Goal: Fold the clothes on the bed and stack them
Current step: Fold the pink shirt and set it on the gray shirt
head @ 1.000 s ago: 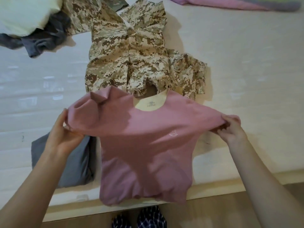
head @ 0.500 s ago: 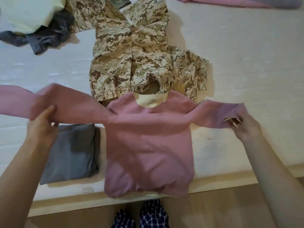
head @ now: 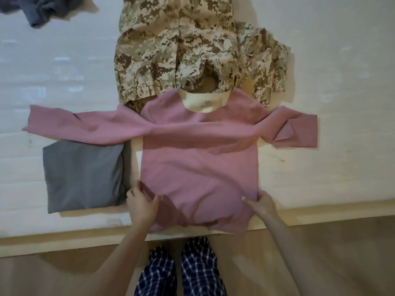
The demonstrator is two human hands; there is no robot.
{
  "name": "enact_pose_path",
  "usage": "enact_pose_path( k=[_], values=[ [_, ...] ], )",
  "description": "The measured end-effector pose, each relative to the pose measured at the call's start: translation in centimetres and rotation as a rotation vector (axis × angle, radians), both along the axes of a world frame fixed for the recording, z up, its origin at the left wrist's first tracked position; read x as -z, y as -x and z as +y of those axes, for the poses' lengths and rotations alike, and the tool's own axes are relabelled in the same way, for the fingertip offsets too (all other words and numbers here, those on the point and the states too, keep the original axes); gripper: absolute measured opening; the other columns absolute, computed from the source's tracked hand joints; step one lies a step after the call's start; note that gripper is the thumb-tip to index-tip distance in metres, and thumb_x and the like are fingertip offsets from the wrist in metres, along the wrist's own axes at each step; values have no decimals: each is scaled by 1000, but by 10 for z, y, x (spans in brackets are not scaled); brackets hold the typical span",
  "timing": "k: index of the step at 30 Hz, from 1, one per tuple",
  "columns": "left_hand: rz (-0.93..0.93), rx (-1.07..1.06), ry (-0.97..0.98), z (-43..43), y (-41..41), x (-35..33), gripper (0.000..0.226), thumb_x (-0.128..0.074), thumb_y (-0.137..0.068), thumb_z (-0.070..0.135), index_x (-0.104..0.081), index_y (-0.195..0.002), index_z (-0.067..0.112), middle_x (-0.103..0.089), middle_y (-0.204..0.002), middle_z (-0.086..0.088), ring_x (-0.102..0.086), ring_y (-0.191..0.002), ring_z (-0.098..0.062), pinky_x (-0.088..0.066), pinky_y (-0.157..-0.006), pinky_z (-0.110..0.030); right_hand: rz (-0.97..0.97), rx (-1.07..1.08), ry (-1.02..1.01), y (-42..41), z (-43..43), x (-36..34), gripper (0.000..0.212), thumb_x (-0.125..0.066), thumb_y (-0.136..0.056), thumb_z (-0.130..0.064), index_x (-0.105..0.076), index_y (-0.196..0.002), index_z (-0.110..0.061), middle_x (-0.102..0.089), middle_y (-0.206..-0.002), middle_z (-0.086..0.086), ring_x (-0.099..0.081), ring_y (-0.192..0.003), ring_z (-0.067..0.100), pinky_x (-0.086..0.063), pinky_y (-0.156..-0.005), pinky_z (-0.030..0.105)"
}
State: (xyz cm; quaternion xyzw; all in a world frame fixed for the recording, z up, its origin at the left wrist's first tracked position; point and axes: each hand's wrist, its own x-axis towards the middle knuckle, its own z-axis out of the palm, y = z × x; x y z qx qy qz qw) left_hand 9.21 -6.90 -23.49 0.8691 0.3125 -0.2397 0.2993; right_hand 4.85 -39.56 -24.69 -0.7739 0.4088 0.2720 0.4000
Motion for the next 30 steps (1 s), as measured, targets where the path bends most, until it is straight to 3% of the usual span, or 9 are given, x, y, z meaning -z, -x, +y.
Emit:
enact_pose_path(
  k=[3,6,9,13,17,23,25,27,30],
  values=[
    [26,-17,33,-1,0,1,40,-70,-84,26,-56,-111,0,-61,-110,-21,-57,-100,-35,-42,-78,-34,-54,-31,-155,12,0,-2,24,-70,-83,-14,-64,-106,-10,-68,-102,8,-60,-88,15,-45,-71,20],
    [172,200,10,14,6,2,23,-56,-93,28,-60,-84,7,-67,-85,-17,-63,-85,-34,-38,-64,-31,-58,18,-149,30,-2,-4,28,-68,-85,-13,-64,-111,-5,-67,-101,6,-60,-88,16,-47,-68,21],
    [302,314,-39,27,14,-6,20,-55,-93,23,-65,-96,6,-68,-98,-19,-63,-93,-34,-45,-73,-34,-9,-34,10,38,0,-8,26,-68,-83,-5,-63,-107,5,-68,-98,16,-59,-86,19,-41,-66,26],
    [-61,280,-76,19,-21,-34,23,-62,-87,17,-59,-106,4,-60,-107,-17,-58,-98,-36,-47,-80,-42,-230,-107,297,-20,1,-31,30,-67,-81,-4,-57,-108,6,-61,-102,26,-58,-98,38,-43,-81,37],
    [-463,548,-154,1,-117,-62,21,-62,-84,7,-56,-100,-4,-56,-101,-23,-52,-96,-40,-42,-79,-49,-501,-279,424,-130,-6,-56,40,-64,-83,-5,-51,-119,6,-53,-117,28,-50,-111,42,-38,-93,45],
    [-459,744,-146,-35,-241,-69,49,-54,-93,18,-38,-139,12,-48,-138,-10,-49,-120,-29,-42,-97,-42,-560,-546,366,-256,-9,-67,58,-60,-86,-13,-38,-140,-7,-43,-140,15,-41,-129,30,-32,-106,35],
    [-322,728,-33,-45,-258,-65,60,-61,-89,12,-33,-142,13,-50,-137,-8,-55,-111,-24,-47,-86,-34,-526,-521,317,-270,-9,-62,59,-65,-84,-14,-42,-138,-8,-50,-132,15,-48,-121,28,-37,-102,33],
    [-178,681,76,-49,-266,-63,61,-66,-86,11,-36,-139,13,-57,-123,-7,-57,-100,-21,-45,-79,-29,-466,-473,234,-273,-10,-60,51,-69,-82,-12,-50,-129,-8,-61,-103,11,-58,-92,20,-42,-81,27],
    [-153,672,50,-45,-268,-66,27,-67,-86,18,-60,-110,9,-61,-95,-6,-54,-86,-22,-44,-73,-28,-450,-503,233,-266,-14,-63,15,-68,-82,-8,-65,-96,-6,-62,-73,6,-57,-56,3,-41,-65,26]
  ],
)
